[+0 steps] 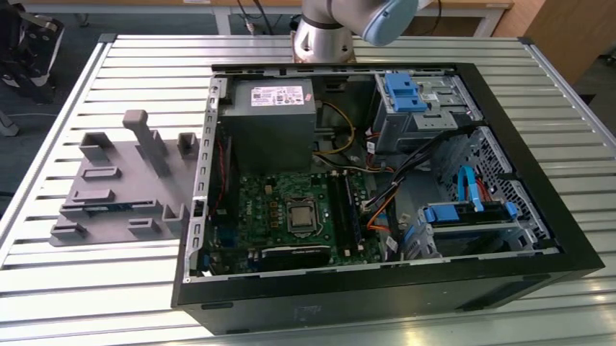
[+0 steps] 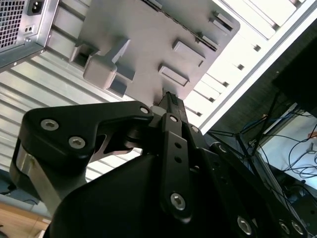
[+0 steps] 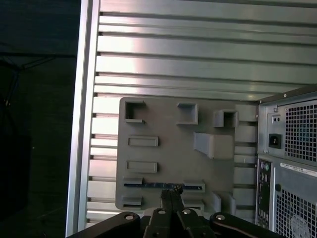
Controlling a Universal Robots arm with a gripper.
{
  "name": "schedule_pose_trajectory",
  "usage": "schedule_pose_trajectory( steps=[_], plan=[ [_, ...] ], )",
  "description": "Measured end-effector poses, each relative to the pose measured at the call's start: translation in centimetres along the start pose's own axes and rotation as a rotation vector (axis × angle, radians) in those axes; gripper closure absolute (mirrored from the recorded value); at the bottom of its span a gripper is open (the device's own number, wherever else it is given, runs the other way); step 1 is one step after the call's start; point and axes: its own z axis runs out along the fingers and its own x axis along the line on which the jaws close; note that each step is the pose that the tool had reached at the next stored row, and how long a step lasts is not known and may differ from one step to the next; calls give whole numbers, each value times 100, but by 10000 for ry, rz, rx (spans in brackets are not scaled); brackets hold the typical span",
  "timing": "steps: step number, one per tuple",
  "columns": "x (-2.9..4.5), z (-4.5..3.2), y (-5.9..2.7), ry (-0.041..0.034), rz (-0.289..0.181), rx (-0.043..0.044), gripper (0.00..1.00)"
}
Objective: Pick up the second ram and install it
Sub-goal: 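Reach for the second ram, then pick up the second ram and move it above second insertion slot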
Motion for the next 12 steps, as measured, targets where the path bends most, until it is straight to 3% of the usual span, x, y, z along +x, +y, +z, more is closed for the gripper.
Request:
schedule_pose_trajectory(
  steps=[12],
  plan=[
    [13, 0, 1, 2, -48, -1, 89]
  ],
)
